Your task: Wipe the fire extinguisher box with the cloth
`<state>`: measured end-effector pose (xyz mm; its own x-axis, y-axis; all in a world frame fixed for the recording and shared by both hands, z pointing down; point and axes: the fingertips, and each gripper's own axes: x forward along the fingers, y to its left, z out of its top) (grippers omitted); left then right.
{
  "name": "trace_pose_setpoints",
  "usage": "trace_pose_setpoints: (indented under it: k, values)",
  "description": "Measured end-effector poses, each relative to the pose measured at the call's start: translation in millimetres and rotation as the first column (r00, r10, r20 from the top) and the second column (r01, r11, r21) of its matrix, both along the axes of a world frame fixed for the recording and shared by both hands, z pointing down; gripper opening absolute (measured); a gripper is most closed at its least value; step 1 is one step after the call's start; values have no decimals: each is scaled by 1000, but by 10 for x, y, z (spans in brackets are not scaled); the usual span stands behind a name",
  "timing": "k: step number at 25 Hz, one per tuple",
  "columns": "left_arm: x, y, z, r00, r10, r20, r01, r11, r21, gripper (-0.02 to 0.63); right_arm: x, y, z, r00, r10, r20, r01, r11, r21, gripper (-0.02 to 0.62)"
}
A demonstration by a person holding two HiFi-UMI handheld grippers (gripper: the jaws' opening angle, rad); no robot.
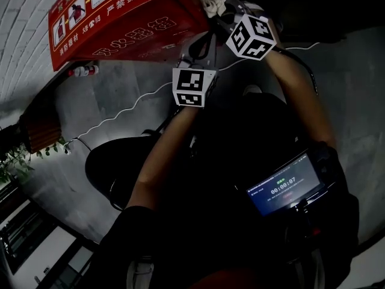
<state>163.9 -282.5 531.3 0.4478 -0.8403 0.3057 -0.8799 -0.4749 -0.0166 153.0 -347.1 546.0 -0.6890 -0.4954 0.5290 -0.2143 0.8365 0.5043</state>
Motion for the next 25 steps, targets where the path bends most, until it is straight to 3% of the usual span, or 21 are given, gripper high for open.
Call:
trace_pose_setpoints:
  k: [7, 13, 25]
  values:
    - [8, -39, 398, 999, -2, 45, 4, 998, -59, 3, 27, 66, 454, 999, -8, -42, 7, 999, -40, 74]
    - [19, -72, 685, 997, 10, 82, 0, 994, -112, 3, 36, 89, 821, 990, -22, -142, 17, 999, -34, 74]
    - [-32, -64, 1166, 991, 18, 134, 5, 985, -173, 3, 60, 103, 1445, 925, -21, -380, 48, 997, 63, 75]
